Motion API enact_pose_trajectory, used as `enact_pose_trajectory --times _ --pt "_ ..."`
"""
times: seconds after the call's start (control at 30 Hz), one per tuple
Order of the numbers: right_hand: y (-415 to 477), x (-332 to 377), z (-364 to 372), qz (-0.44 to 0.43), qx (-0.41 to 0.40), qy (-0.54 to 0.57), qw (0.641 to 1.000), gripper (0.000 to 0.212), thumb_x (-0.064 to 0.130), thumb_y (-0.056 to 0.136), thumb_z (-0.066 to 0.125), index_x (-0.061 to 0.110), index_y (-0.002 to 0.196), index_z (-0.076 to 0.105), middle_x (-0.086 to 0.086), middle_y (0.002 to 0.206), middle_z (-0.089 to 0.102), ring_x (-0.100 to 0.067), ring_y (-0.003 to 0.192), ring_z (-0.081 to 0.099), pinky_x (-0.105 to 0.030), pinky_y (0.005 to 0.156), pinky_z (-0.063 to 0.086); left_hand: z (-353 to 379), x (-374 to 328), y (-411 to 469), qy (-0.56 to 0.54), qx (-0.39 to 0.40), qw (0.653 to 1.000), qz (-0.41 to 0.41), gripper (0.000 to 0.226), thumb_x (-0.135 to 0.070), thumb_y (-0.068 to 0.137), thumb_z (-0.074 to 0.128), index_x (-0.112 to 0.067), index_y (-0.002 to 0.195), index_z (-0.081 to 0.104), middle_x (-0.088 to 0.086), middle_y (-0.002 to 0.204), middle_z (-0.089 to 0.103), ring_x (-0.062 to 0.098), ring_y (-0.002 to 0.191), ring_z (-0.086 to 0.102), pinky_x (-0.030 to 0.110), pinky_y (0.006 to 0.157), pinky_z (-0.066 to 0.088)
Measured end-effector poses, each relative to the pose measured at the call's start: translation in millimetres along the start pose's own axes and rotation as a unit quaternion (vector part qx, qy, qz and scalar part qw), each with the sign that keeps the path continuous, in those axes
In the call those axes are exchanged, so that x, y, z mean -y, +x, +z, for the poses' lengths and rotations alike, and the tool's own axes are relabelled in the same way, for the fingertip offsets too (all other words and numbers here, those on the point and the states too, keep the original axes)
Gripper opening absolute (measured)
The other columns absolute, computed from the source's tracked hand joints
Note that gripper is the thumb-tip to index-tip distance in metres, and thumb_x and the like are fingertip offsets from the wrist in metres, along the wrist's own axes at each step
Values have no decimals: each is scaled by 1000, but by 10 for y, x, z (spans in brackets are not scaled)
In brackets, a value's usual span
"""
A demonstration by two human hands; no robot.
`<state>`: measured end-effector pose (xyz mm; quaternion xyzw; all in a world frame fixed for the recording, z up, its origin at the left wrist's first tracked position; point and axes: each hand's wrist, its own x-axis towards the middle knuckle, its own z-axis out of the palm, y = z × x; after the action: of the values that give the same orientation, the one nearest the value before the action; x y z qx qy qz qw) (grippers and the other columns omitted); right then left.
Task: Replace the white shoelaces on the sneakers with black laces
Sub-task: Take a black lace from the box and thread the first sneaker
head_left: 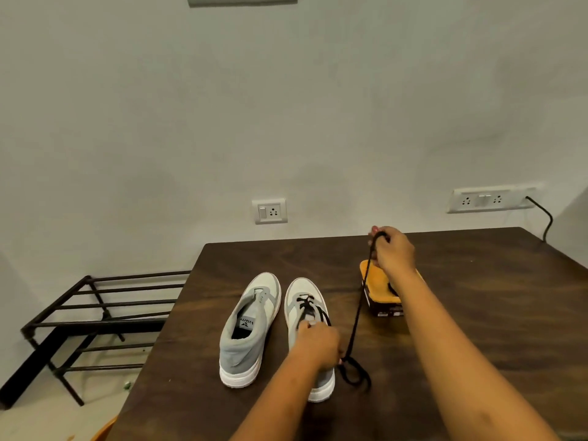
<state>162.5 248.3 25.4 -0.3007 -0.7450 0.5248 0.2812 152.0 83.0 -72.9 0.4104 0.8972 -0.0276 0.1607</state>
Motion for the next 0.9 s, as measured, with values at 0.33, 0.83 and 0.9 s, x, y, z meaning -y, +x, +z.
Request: enact_pose_trajectory --times 0.33,0.83,0.9 --pt "-464 154 182 110 311 191 925 41 39 100 42 7 80 58 -4 65 57 -10 44 41 -25 51 44 -298 296 29 -430 -399 808 -52 64 -22 82 71 -22 138 39 -10 129 31 7 121 31 26 104 28" --pt "-173 -309 131 -89 268 -360 889 68 -11 86 41 33 138 43 1 138 48 -23 125 48 -35 94 42 -259 691 -117 -544 -148 825 -48 28 -21 103 37 -13 91 61 -3 70 51 8 60 43 17 56 41" --pt "-281 -184 304 -130 336 -256 897 77 -18 80 38 28 142 39 0 145 41 -19 134 39 -26 103 36 -333 623 -38 -410 -138 901 -26 20 -19 99 46 -11 99 65 2 85 63 17 80 57 31 79 47"
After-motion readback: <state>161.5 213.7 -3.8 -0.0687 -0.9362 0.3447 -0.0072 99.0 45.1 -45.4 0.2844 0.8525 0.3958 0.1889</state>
